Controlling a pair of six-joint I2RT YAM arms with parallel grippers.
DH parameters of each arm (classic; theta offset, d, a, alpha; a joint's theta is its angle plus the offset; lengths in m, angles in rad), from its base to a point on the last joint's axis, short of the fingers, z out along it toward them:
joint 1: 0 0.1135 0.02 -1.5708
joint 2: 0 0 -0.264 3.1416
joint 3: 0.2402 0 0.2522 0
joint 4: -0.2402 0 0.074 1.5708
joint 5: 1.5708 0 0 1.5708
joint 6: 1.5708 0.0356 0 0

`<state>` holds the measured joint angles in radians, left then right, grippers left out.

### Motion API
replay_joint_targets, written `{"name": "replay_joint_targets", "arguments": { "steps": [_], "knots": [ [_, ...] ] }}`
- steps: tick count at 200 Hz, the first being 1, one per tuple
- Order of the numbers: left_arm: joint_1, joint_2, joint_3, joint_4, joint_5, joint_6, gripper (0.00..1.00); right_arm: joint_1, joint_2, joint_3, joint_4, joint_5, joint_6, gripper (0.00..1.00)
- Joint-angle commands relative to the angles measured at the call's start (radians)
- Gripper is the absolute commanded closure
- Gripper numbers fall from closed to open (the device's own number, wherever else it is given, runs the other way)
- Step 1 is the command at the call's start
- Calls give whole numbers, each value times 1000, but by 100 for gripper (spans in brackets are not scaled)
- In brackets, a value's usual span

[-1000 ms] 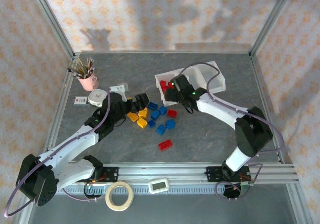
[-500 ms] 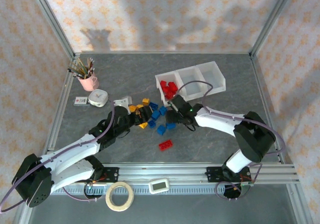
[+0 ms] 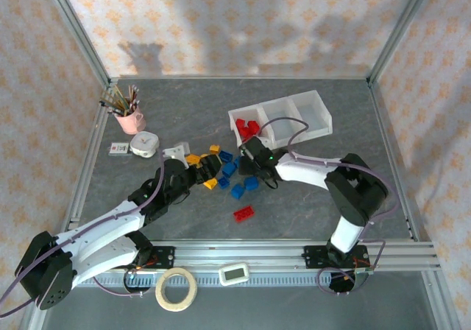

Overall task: Sort the legos into containers by color
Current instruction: Pick up the lego from the center of the table.

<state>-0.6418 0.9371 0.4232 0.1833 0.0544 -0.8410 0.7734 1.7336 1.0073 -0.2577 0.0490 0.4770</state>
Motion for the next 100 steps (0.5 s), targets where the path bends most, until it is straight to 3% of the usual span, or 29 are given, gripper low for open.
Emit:
{"name": "replay_joint_targets", "arguments": {
  "steps": [1, 67, 100],
  "knots": [
    [-7, -14, -2, 3, -31, -2, 1, 0, 30, 21, 9, 71, 40, 21],
    [-7, -17, -3, 0, -35, 6, 1, -16, -17, -43, 14, 99, 55, 37],
    [-6, -11, -4, 10, -33, 5, 1, -21, -7, -47, 11, 69, 58, 38]
  ]
}}
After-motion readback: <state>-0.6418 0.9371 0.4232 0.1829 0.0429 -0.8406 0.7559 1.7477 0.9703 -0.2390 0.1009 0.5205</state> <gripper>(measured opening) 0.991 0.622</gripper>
